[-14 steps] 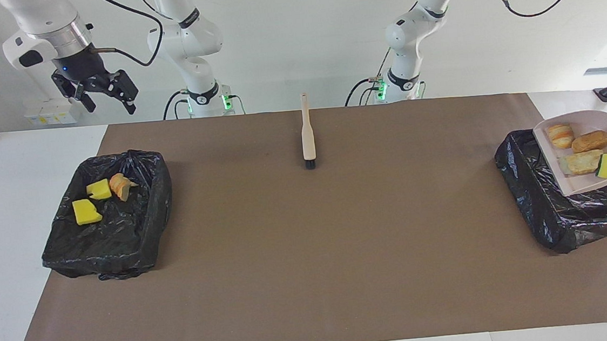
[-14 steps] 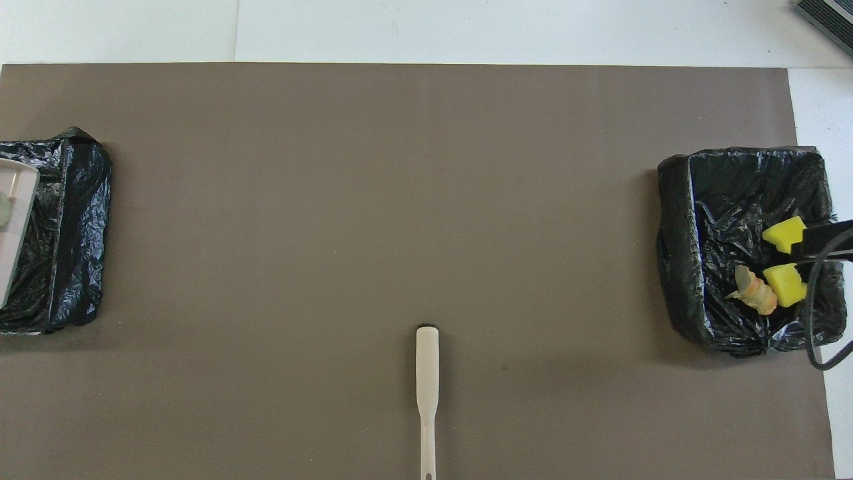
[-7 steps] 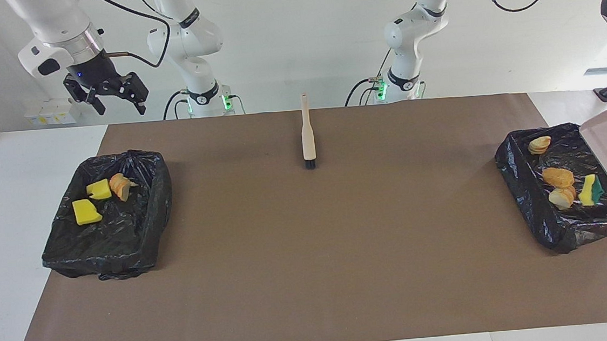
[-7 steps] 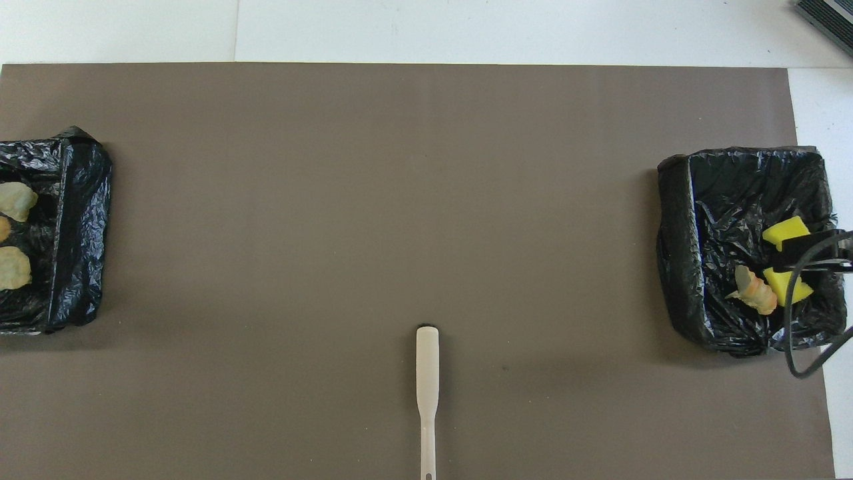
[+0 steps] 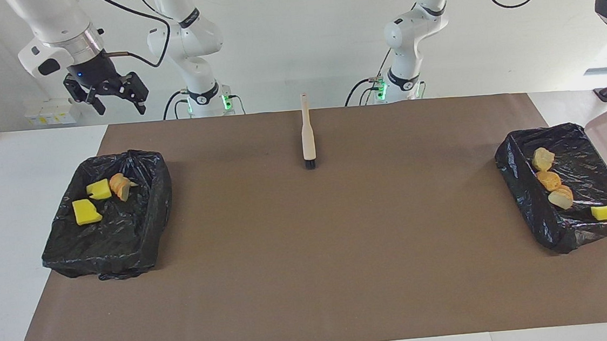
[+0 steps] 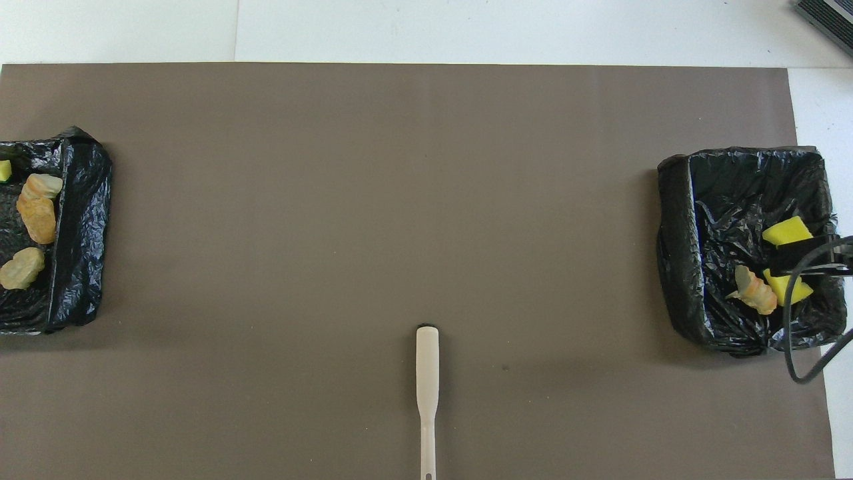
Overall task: Sweep and dump trash in bin
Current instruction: 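Tip the dustpan into the bin with the left gripper, then carry the empty dustpan back over the table with the left gripper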
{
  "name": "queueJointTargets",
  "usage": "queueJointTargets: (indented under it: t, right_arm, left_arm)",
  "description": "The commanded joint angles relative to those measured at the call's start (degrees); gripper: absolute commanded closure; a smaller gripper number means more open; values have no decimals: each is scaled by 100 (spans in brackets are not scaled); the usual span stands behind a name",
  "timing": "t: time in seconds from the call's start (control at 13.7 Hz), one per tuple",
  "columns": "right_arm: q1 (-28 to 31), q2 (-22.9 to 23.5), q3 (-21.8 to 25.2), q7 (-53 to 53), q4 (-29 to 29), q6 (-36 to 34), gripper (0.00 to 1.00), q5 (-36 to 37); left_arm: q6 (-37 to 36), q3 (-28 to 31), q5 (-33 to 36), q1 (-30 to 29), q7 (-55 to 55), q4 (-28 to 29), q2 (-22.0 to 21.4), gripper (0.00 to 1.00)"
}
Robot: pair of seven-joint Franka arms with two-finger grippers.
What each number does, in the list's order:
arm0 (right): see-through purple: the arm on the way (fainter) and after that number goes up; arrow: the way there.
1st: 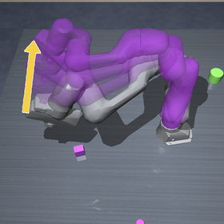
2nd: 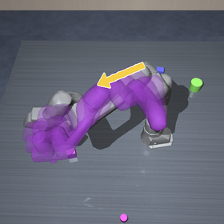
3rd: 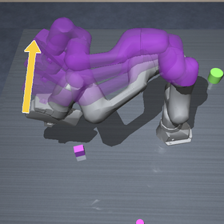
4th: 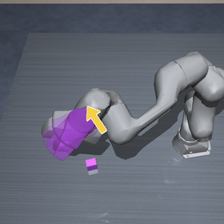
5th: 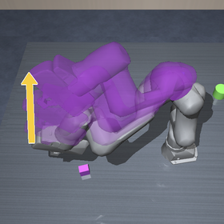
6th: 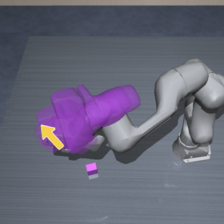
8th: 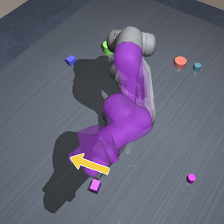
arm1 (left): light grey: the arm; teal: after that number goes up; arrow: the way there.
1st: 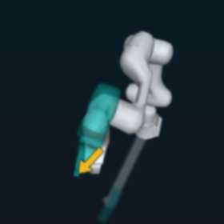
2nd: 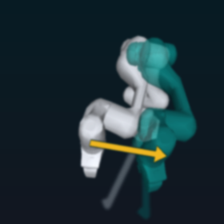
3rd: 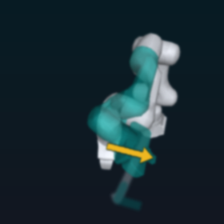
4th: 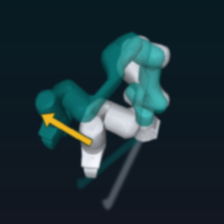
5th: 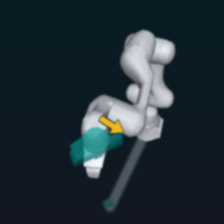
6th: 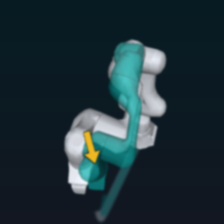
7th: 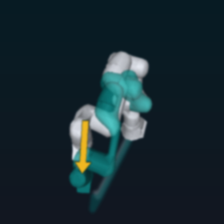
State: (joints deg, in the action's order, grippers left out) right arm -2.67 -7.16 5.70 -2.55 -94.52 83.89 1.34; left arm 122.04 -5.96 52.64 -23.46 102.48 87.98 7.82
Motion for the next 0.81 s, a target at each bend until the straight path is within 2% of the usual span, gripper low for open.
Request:
queueJointTargets:
  t: [0.0, 0.07, 0.29, 0.44, 0.59, 0.73]
  right_arm:
    - [38, -145, -8, 150, -137, -57, 0, -55]
    - [38, -145, -8, 141, -146, -57, 0, -55]
    - [56, -145, -8, 158, -155, -65, 0, -55]
    - [56, -154, -8, 168, -155, -65, 0, -55]
    - [30, -154, -8, 150, -155, -48, 0, -55]
    - [30, -154, -17, 141, -155, -30, 0, -55]
  left_arm:
    - [-634, -1, -741, 131, -45, -122, -89, 100]
    - [-960, -1, -1181, 140, -1, -272, -53, 100]
    - [-1260, -36, -1877, 386, 61, -256, -62, 100]
    - [-1901, -89, -2658, 526, 105, -229, -106, 100]
    - [-2192, -98, -3196, 946, -95, 102, -324, 100]
    - [-2211, -107, -3461, 1351, -1068, 717, -702, 100]
